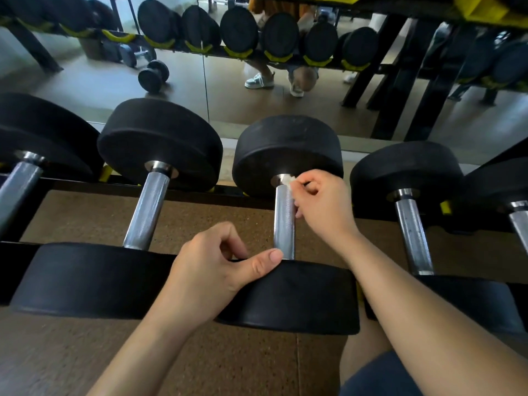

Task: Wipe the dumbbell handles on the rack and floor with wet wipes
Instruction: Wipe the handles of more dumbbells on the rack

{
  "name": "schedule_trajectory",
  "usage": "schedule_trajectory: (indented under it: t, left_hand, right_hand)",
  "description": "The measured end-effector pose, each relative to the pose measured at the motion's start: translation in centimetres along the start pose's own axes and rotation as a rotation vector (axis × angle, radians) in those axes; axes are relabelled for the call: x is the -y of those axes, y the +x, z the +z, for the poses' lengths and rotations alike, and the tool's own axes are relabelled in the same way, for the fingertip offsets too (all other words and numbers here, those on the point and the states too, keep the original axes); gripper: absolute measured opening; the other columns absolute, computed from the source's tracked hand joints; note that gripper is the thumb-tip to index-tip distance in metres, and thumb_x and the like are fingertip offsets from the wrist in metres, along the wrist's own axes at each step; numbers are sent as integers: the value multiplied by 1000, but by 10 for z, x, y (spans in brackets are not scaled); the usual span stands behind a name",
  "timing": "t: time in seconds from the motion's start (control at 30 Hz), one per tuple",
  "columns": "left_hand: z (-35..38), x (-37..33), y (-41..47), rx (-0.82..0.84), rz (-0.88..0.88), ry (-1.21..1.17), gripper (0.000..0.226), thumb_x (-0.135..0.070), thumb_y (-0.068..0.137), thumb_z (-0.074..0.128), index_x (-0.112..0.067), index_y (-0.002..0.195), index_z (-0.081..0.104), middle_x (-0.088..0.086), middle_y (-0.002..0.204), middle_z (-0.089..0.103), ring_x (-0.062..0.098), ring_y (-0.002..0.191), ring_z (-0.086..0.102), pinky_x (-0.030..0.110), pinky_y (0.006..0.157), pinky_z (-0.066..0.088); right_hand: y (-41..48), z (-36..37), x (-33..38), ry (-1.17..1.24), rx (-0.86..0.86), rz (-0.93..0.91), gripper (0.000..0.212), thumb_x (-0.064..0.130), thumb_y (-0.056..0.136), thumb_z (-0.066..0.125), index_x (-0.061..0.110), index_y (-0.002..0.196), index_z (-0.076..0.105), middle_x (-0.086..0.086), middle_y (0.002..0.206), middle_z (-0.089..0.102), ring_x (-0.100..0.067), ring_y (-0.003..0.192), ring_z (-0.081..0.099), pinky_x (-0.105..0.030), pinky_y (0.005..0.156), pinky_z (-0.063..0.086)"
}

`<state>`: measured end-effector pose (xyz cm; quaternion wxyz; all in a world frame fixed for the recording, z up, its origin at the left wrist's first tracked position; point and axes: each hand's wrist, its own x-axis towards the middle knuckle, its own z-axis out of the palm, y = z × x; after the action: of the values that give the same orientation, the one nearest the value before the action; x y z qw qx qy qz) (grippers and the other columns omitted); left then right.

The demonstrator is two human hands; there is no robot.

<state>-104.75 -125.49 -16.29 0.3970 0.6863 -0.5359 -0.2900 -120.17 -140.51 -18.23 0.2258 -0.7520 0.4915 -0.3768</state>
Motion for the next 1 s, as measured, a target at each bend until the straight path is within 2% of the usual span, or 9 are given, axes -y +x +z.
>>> schedule_trajectory:
  t: [0.13,0.27,0.3,0.4,0.47,0.63,0.73,0.87,1.0]
  left_hand:
    - [1,-1,1,8,1,-8,67,-84,54,63,-19,68,54,-10,57,56,3,51,49,20,47,37]
    - [-1,-12,8,91,42,63,56,-75,59,60,-19,64,55,-8,54,55,4,50,50,26,50,39]
    - [0,-17,11,112,59,101,52,-71,64,59,-20,63,56,-6,55,55,5,51,51,27,52,41]
    - [8,-28,21,120,115,218,37,-53,83,61,-24,60,58,-9,59,58,5,57,54,26,55,40]
    - [13,-32,25,108,149,277,32,-44,87,61,-25,61,59,-13,63,60,3,62,56,23,57,38]
    - [19,-27,20,57,146,229,30,-38,88,62,-23,62,60,-7,61,59,6,58,54,21,55,40]
    - [21,-27,19,43,123,207,30,-35,88,64,-23,60,60,-6,58,57,4,55,52,17,53,39]
    - [25,-29,21,19,65,214,28,-33,87,66,-23,60,61,-10,57,58,3,57,53,20,55,37]
    - [29,-28,21,-20,32,154,29,-32,86,68,-23,59,60,-10,55,56,2,55,51,21,55,37]
  right_hand:
    - [4,-6,4,168,53,183,8,20,94,60,19,89,65,3,66,65,1,47,57,-13,49,45]
    - [-14,-16,1,225,310,262,7,22,91,65,19,85,64,4,64,65,2,48,56,-14,50,45]
    - [-15,-15,1,228,320,251,8,22,90,67,20,83,62,4,64,65,1,50,58,-16,51,46]
    - [-1,-13,0,161,162,183,9,22,92,64,20,84,62,3,73,66,-6,66,64,-21,61,51]
    - [-1,-15,1,113,168,174,10,19,93,62,18,83,65,3,75,66,-7,71,64,-22,67,50]
    - [-31,-33,-1,115,573,333,14,26,85,71,23,75,61,3,70,66,-8,62,60,-25,60,45]
    - [-28,-37,-1,21,677,312,18,27,83,73,24,69,62,8,67,64,-6,64,59,-26,62,44]
    - [-31,-39,1,37,671,283,15,22,81,75,23,69,65,12,63,62,2,61,58,-21,61,41]
    - [-20,-29,9,163,420,216,14,16,82,75,20,74,63,6,71,65,-2,61,63,-19,57,48]
